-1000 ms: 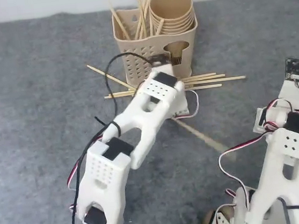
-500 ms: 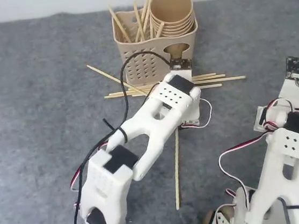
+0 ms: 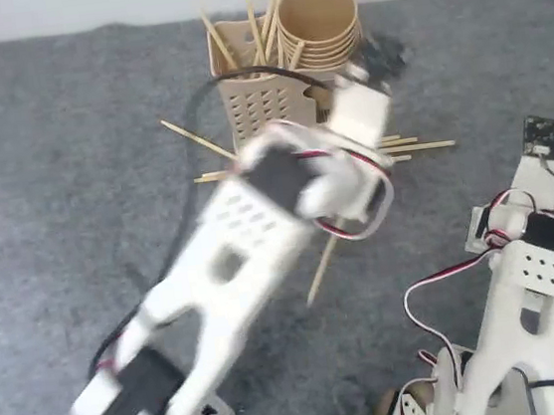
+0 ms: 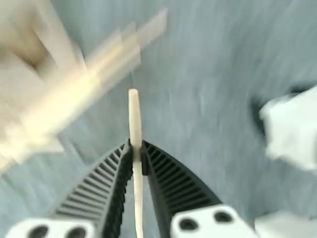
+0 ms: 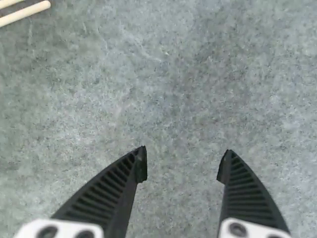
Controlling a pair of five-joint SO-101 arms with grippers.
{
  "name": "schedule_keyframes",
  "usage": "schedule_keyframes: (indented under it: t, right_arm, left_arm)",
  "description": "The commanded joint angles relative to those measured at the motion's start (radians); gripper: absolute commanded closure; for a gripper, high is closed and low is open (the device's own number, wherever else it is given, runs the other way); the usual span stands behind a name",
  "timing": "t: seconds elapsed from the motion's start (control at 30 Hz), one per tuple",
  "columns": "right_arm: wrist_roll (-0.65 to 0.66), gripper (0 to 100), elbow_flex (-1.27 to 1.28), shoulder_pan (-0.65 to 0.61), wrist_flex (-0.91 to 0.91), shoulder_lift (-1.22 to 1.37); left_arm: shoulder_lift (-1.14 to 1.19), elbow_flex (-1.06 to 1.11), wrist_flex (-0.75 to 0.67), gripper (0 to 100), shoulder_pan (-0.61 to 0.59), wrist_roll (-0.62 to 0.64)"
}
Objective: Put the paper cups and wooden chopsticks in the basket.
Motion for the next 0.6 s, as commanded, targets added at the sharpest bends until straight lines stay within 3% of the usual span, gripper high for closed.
schedule_keyframes:
  t: [0.0, 0.3, 0.57]
  right_arm:
    - [0.0, 75.8, 0.014, -0.016, -0.035, -0.015]
    - [0.0, 75.8, 0.029, -0.016, -0.035, -0.005]
    - [0.0, 75.8, 0.046, -0.053, -0.035, -0.01]
  left_arm:
    - [-0.269, -0.025, -0.206, 99, -0.138, -0.092]
    - [-0.319, -0.021, -0.652, 99, -0.46, -0.091]
    - [-0.276, 0.067, -1.005, 99, -0.503, -0.094]
